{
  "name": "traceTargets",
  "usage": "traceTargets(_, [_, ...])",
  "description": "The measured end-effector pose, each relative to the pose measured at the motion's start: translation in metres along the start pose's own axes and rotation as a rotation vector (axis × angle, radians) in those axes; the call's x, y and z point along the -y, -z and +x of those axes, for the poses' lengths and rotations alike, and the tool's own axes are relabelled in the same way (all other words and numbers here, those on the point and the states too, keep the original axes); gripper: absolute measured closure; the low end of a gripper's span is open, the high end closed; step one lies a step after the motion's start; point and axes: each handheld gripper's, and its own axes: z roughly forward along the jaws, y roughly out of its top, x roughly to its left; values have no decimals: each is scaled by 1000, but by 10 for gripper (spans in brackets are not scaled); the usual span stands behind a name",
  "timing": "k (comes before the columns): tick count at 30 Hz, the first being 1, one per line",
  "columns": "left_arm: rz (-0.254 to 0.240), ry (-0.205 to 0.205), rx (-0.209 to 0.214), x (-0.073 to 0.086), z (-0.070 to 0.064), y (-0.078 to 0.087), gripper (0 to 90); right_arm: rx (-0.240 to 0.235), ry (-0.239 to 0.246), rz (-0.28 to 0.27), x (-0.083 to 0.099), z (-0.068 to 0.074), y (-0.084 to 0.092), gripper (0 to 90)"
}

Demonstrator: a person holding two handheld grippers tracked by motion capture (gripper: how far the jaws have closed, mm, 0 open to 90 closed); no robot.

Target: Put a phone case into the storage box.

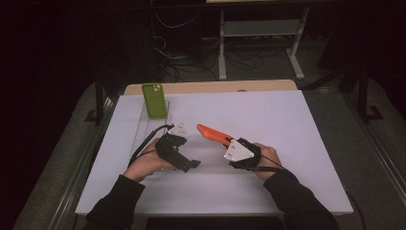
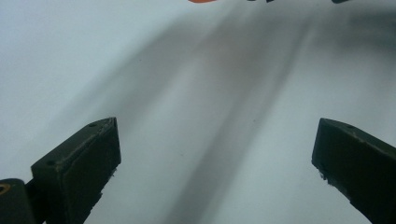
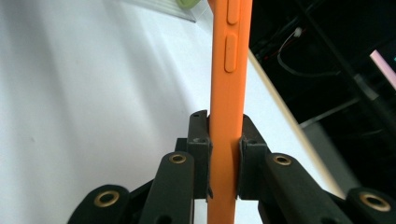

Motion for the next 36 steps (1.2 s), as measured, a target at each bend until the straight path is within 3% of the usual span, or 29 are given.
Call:
traceTargets(5, [-9,12,-1,0,-1,-1,5,-77,-198,-2,2,-9,-1,777])
traceTargets(8, [-19,35,-2,-1,-2,-2,5,-116,-280,0,4,-15,-3,777])
traceTargets(9, [-8,20,-1,-1,-1,-1,5,-127,-314,2,5,-17,-3,777])
traceTargets(13, [-32,32,3,-2,0,-1,5,-184,-473,-3,9,-25,-3,777])
traceTargets(15, [-56,54,-4,-3,-1,-1,5,-199,-508,-7,11,-29,-4,777])
traceTargets(16, [-49,39,-8,-3,0,0,5,-210,-536,-5,13,-31,-4,777])
traceTargets(17, [-59,51,-5,-4,0,0,5,-217,-562,-7,14,-32,-5,778])
traceTargets(19, [-80,74,-13,-5,-1,-2,5,-245,-649,-7,15,-33,-6,778])
traceTargets(21, [-80,66,-25,-7,1,-1,5,-252,-693,-8,17,-35,-7,779])
traceTargets(27, [-144,121,-32,-16,0,-2,5,-264,-729,-19,16,-33,-7,779])
traceTargets(36, [-242,201,-27,-28,9,-4,5,-290,-733,-47,10,-26,-8,779])
